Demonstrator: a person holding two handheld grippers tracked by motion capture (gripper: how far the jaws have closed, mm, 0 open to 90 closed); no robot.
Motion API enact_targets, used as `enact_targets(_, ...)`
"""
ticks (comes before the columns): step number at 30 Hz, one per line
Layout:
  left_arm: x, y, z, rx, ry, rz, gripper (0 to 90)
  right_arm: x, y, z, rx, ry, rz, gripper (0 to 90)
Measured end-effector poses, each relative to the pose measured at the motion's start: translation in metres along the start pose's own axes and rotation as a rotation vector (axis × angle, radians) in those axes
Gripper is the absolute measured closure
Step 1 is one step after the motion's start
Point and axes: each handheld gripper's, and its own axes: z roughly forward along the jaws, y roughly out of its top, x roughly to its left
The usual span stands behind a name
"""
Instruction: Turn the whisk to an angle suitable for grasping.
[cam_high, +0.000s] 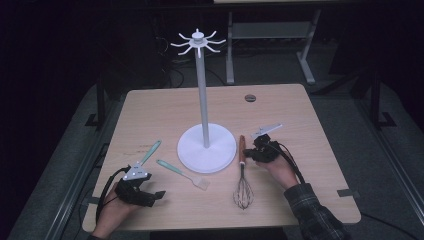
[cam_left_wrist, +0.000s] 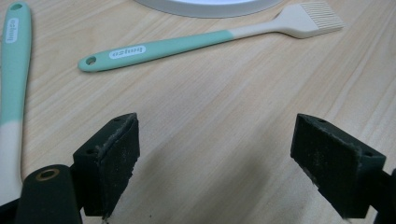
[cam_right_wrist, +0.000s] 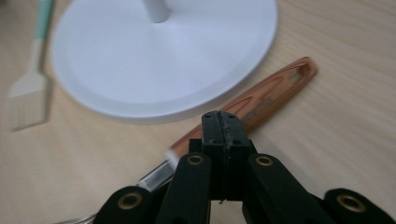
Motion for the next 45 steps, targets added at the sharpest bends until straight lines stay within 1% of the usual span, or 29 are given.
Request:
enact_targets(1,0.0,0.0,0.0,0.002,0.0,0.004,15.1,0.003,-0.001,-0.002,0.004,0.013,-0.007,90.0)
enact_targets(3,0.0,0.0,0.0,0.0,-0.002,0.003,15.1,0.011,-0.003,-0.006,0.013,0.048,-0.001,90.0)
enact_targets(5,0.0,0.0,-0.001,0.002,-0.004,0.006,15.0,0.018,-0.004,-0.007,0.008,0.067,-0.029,90.0)
enact_targets(7,0.0,0.0,-0.001,0.003,-0.005,0.004,14.9,0.025,-0.006,-0.007,0.017,0.085,-0.035,90.0)
enact_targets(9,0.0,0.0,0.0,0.005,-0.008,0.002,14.4,0.032,-0.009,-0.005,0.029,0.094,-0.045,90.0)
enact_targets(10,0.0,0.0,0.0,0.005,-0.009,0.001,14.4,0.034,-0.01,-0.004,0.037,0.097,-0.041,90.0)
enact_targets(11,0.0,0.0,0.0,0.005,-0.01,0.0,14.4,0.035,-0.01,-0.003,0.041,0.101,-0.051,90.0)
enact_targets(13,-0.001,-0.001,0.0,0.006,-0.009,0.004,14.3,0.038,-0.01,-0.004,0.046,0.11,-0.043,90.0)
enact_targets(16,-0.001,-0.001,0.001,0.006,-0.008,0.004,14.3,0.041,-0.012,-0.002,0.052,0.117,-0.056,90.0)
enact_targets(18,-0.001,-0.001,0.001,0.007,-0.008,0.004,14.3,0.043,-0.013,0.0,0.071,0.119,-0.049,90.0)
enact_targets(19,-0.001,-0.001,0.001,0.008,-0.008,0.004,14.3,0.043,-0.015,0.0,0.074,0.117,-0.06,90.0)
enact_targets(21,-0.001,-0.001,0.001,0.008,-0.008,0.005,14.4,0.044,-0.016,0.0,0.08,0.118,-0.049,90.0)
enact_targets(23,-0.001,-0.001,0.001,0.01,-0.008,0.004,14.3,0.043,-0.018,-0.001,0.085,0.121,-0.048,90.0)
enact_targets(25,-0.001,-0.001,0.001,0.01,-0.007,0.003,14.4,0.041,-0.019,-0.002,0.084,0.118,-0.061,90.0)
enact_targets(26,-0.001,-0.001,0.001,0.011,-0.007,0.003,14.3,0.041,-0.02,-0.003,0.086,0.121,-0.053,90.0)
enact_targets(28,-0.001,-0.001,0.001,0.011,-0.007,0.004,14.3,0.039,-0.021,-0.005,0.088,0.12,-0.057,90.0)
enact_targets(29,-0.001,-0.001,0.001,0.011,-0.006,0.005,14.4,0.039,-0.021,-0.005,0.092,0.118,-0.048,90.0)
enact_targets(32,-0.001,-0.001,0.001,0.011,-0.006,0.006,14.4,0.036,-0.024,-0.007,0.095,0.112,-0.053,90.0)
enact_targets(34,-0.001,-0.001,0.001,0.011,-0.005,0.005,14.4,0.035,-0.025,-0.009,0.099,0.104,-0.047,90.0)
enact_targets(35,-0.001,-0.001,0.001,0.013,-0.005,0.006,14.3,0.033,-0.026,-0.01,0.095,0.102,-0.056,90.0)
enact_targets(36,-0.001,-0.001,0.001,0.013,-0.005,0.005,14.4,0.032,-0.027,-0.011,0.096,0.098,-0.048,90.0)
enact_targets(37,-0.001,-0.001,0.001,0.012,-0.005,0.005,14.4,0.031,-0.028,-0.012,0.097,0.097,-0.05,90.0)
enact_targets(38,-0.001,-0.001,0.001,0.011,-0.005,0.005,14.4,0.03,-0.029,-0.014,0.101,0.097,-0.039,90.0)
enact_targets(39,-0.001,-0.001,0.001,0.01,-0.005,0.004,14.4,0.028,-0.03,-0.015,0.097,0.094,-0.045,90.0)
enact_targets(40,-0.001,-0.001,0.001,0.012,-0.005,0.006,14.4,0.027,-0.031,-0.016,0.102,0.091,-0.031,90.0)
enact_targets(41,-0.001,-0.001,0.001,0.013,-0.005,0.006,14.4,0.026,-0.032,-0.017,0.104,0.091,-0.034,90.0)
enact_targets(43,-0.001,-0.001,0.001,0.01,-0.005,0.003,14.4,0.023,-0.035,-0.019,0.112,0.075,-0.032,90.0)
enact_targets(44,-0.001,-0.001,0.001,0.01,-0.004,0.005,14.4,0.02,-0.036,-0.02,0.115,0.065,-0.047,90.0)
enact_targets(45,-0.001,-0.001,0.001,0.01,-0.003,0.006,14.4,0.019,-0.037,-0.021,0.121,0.059,-0.042,90.0)
